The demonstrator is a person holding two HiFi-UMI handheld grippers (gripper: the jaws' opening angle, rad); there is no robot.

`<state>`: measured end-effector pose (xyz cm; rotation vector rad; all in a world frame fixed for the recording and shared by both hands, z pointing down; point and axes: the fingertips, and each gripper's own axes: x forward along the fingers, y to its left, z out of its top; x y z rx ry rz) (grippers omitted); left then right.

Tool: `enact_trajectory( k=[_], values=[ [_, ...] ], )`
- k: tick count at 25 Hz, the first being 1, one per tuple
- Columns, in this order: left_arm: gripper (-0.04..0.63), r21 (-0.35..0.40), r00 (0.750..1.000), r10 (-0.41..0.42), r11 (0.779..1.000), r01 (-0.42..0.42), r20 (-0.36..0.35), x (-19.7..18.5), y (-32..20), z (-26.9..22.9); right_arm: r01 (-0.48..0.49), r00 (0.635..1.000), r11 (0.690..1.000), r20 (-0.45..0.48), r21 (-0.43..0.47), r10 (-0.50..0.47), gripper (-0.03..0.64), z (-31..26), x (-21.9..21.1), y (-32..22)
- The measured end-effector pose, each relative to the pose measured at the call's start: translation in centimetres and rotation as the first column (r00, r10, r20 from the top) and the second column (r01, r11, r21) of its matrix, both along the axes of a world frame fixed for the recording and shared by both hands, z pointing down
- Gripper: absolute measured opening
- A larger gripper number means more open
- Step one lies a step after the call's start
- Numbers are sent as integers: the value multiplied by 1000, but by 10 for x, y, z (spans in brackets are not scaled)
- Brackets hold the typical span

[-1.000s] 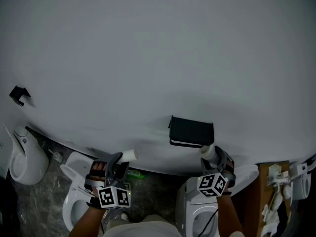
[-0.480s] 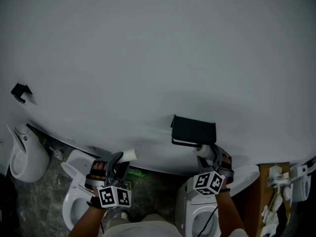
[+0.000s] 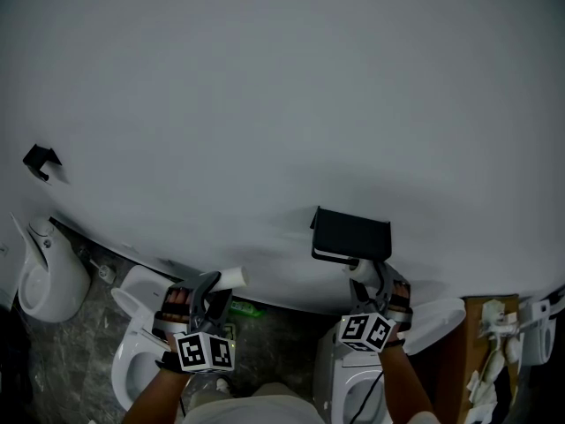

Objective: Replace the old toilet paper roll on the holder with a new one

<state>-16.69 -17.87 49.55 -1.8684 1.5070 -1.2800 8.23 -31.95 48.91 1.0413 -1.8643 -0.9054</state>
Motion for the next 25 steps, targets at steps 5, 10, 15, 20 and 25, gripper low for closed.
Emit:
enact_trajectory(
  k=[5,10,15,20,25],
  values=[
    [181,-9,1000,-6,1000,5,-10,-1,-1,0,14,1000,997,-6,79,-13,301,-2,-5,1],
    [181,-9,1000,3,1000,-3,-2,0,-4,2,57,998,991,-36,121,-53,301,-1,-13,2],
    [181,-12,1000,-2,1000,2,-5,2,-6,1,101,994,986,-48,129,-95,301,-2,-24,3],
    [181,-5,1000,-3,1000,3,3,2,-9,0,111,994,986,-33,121,-108,301,-2,-29,3],
    [181,-4,1000,-3,1000,3,3,1,-10,-1,120,993,986,-32,117,-117,301,-2,-33,3]
  ],
)
